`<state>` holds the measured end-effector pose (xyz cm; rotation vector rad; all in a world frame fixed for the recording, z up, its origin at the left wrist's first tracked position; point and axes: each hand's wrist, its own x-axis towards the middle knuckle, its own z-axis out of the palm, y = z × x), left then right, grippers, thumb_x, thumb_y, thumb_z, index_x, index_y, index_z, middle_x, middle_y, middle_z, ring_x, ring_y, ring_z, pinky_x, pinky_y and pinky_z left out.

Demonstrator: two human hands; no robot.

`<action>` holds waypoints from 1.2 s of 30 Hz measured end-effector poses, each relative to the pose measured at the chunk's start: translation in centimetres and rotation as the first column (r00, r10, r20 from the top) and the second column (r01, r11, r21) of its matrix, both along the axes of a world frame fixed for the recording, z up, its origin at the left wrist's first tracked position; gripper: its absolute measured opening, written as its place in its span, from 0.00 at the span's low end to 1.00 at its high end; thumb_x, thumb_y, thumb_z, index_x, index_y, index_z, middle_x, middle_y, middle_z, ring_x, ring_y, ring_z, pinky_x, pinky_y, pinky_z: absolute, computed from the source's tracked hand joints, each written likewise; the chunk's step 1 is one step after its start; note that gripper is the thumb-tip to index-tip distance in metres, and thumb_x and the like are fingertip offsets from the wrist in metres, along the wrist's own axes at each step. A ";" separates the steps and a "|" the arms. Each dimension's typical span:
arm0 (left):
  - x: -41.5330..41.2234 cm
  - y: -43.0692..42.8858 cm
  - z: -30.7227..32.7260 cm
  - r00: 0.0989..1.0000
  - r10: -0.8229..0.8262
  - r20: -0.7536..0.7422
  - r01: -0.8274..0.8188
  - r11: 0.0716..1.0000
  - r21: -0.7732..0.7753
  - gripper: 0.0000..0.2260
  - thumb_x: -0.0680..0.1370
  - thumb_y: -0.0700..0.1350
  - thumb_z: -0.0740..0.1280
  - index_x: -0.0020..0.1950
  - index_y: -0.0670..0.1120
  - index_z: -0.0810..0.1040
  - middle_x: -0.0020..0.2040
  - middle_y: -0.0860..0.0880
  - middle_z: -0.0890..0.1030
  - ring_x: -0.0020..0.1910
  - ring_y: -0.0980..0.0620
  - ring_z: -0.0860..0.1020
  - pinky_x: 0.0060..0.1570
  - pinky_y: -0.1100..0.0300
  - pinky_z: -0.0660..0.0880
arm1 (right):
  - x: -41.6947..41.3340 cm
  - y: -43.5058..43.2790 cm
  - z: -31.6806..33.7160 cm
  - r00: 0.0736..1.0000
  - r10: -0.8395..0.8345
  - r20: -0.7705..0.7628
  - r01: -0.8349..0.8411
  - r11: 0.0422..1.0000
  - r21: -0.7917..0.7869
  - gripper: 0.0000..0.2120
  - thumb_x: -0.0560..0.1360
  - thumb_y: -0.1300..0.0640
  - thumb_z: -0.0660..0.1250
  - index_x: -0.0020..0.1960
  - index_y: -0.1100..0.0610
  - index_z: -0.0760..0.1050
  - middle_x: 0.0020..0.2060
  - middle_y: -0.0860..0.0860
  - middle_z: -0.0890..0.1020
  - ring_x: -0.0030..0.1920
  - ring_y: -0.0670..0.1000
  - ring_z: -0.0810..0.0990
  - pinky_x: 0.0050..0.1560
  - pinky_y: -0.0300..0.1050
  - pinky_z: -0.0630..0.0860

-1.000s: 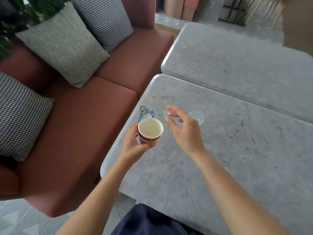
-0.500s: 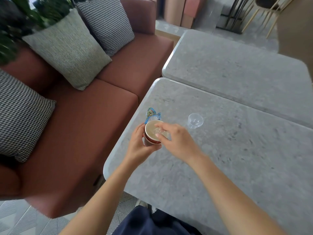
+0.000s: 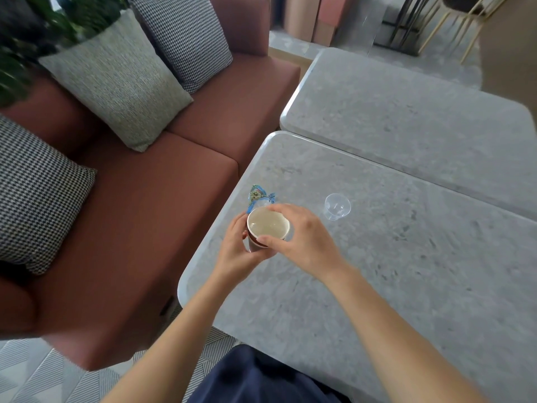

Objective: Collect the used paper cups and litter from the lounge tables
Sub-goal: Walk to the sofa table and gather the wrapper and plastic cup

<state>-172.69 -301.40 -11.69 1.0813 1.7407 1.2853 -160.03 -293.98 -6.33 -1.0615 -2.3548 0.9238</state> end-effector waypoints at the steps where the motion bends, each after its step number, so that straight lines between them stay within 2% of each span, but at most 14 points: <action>1: 0.0 0.0 -0.1 1.000 0.005 0.010 -0.005 1.000 -0.007 0.29 0.62 0.46 0.77 0.62 0.53 0.74 0.60 0.55 0.75 0.58 0.61 0.74 0.58 0.64 0.72 | 0.1 0.1 0.0 1.000 -0.013 -0.018 0.013 1.000 -0.012 0.26 0.68 0.47 0.75 0.63 0.53 0.75 0.57 0.48 0.80 0.58 0.50 0.75 0.62 0.49 0.70; 6: -0.2 0.1 -0.5 0.999 0.030 0.022 -0.030 0.999 -0.030 0.29 0.63 0.46 0.78 0.62 0.51 0.74 0.58 0.56 0.76 0.57 0.57 0.75 0.60 0.54 0.73 | 0.7 0.8 -0.5 0.991 -0.098 -0.091 0.086 0.989 -0.124 0.24 0.69 0.46 0.73 0.62 0.53 0.74 0.57 0.45 0.79 0.60 0.47 0.74 0.60 0.41 0.69; 9: -0.1 0.5 -0.5 0.999 0.038 0.021 -0.038 0.999 -0.032 0.29 0.62 0.46 0.77 0.61 0.52 0.74 0.58 0.55 0.76 0.58 0.59 0.75 0.59 0.54 0.74 | 1.3 1.4 -1.2 0.975 -0.178 -0.131 0.152 0.971 -0.182 0.22 0.70 0.44 0.70 0.61 0.51 0.74 0.57 0.44 0.79 0.60 0.43 0.75 0.59 0.37 0.69; 14: 0.0 0.9 -0.5 0.999 0.045 0.004 -0.045 0.998 -0.043 0.29 0.62 0.47 0.77 0.60 0.55 0.73 0.60 0.55 0.76 0.58 0.60 0.74 0.59 0.55 0.74 | 2.9 3.1 -2.6 0.930 -0.338 -0.147 0.295 0.922 -0.251 0.15 0.73 0.53 0.70 0.59 0.53 0.74 0.54 0.45 0.79 0.55 0.41 0.76 0.51 0.27 0.68; 16: 0.0 1.2 -0.5 0.999 0.053 0.012 -0.052 0.997 -0.052 0.28 0.63 0.45 0.78 0.59 0.59 0.72 0.60 0.55 0.76 0.59 0.59 0.75 0.59 0.54 0.74 | 3.8 4.2 -3.7 0.909 -0.400 -0.121 0.361 0.897 -0.255 0.14 0.74 0.56 0.70 0.59 0.55 0.74 0.54 0.46 0.79 0.55 0.43 0.75 0.52 0.30 0.68; 18: 0.0 1.4 -0.4 0.998 0.054 0.019 -0.053 0.997 -0.058 0.29 0.65 0.42 0.80 0.58 0.60 0.72 0.60 0.56 0.75 0.59 0.58 0.75 0.60 0.55 0.74 | 4.6 5.6 -5.0 0.894 -0.441 -0.076 0.418 0.883 -0.212 0.15 0.74 0.58 0.70 0.59 0.57 0.74 0.56 0.49 0.79 0.57 0.48 0.76 0.55 0.38 0.70; 20: 0.0 1.7 -0.4 0.998 0.054 0.023 -0.053 0.996 -0.069 0.29 0.66 0.41 0.80 0.60 0.58 0.72 0.60 0.57 0.75 0.59 0.56 0.76 0.59 0.55 0.75 | 5.2 7.1 -6.4 0.881 -0.473 -0.027 0.465 0.875 -0.136 0.17 0.72 0.60 0.70 0.59 0.61 0.74 0.57 0.54 0.79 0.57 0.54 0.76 0.56 0.43 0.69; 23: 0.1 2.2 -0.6 0.998 0.058 0.022 -0.056 0.995 -0.076 0.30 0.66 0.41 0.80 0.63 0.54 0.72 0.60 0.57 0.75 0.60 0.53 0.76 0.60 0.52 0.75 | 5.8 9.2 -7.8 0.866 -0.497 0.057 0.500 0.864 -0.064 0.19 0.70 0.62 0.71 0.60 0.63 0.74 0.57 0.59 0.77 0.58 0.59 0.74 0.59 0.46 0.66; 27: -0.2 3.1 -0.8 0.998 0.066 0.014 -0.065 0.995 -0.076 0.31 0.66 0.42 0.80 0.65 0.51 0.72 0.62 0.55 0.74 0.61 0.54 0.75 0.61 0.51 0.75 | 6.1 11.4 -9.3 0.838 -0.521 0.165 0.534 0.844 -0.049 0.24 0.70 0.60 0.71 0.64 0.64 0.71 0.62 0.61 0.75 0.64 0.60 0.71 0.65 0.48 0.61; 30: -0.3 3.7 -0.9 0.997 0.080 0.004 -0.080 0.994 -0.071 0.30 0.66 0.41 0.80 0.65 0.51 0.73 0.61 0.54 0.75 0.61 0.56 0.75 0.61 0.52 0.75 | 6.0 12.7 -10.5 0.815 -0.521 0.255 0.552 0.832 -0.062 0.29 0.70 0.56 0.72 0.68 0.63 0.68 0.65 0.61 0.71 0.67 0.60 0.68 0.65 0.47 0.58; 36: -0.2 4.5 -1.3 0.995 0.101 0.009 -0.099 0.990 -0.097 0.29 0.66 0.40 0.80 0.63 0.52 0.73 0.60 0.56 0.74 0.61 0.56 0.75 0.60 0.54 0.75 | 5.4 13.9 -11.9 0.797 -0.460 0.391 0.530 0.844 -0.087 0.38 0.68 0.51 0.74 0.72 0.60 0.62 0.70 0.59 0.66 0.69 0.61 0.65 0.65 0.52 0.64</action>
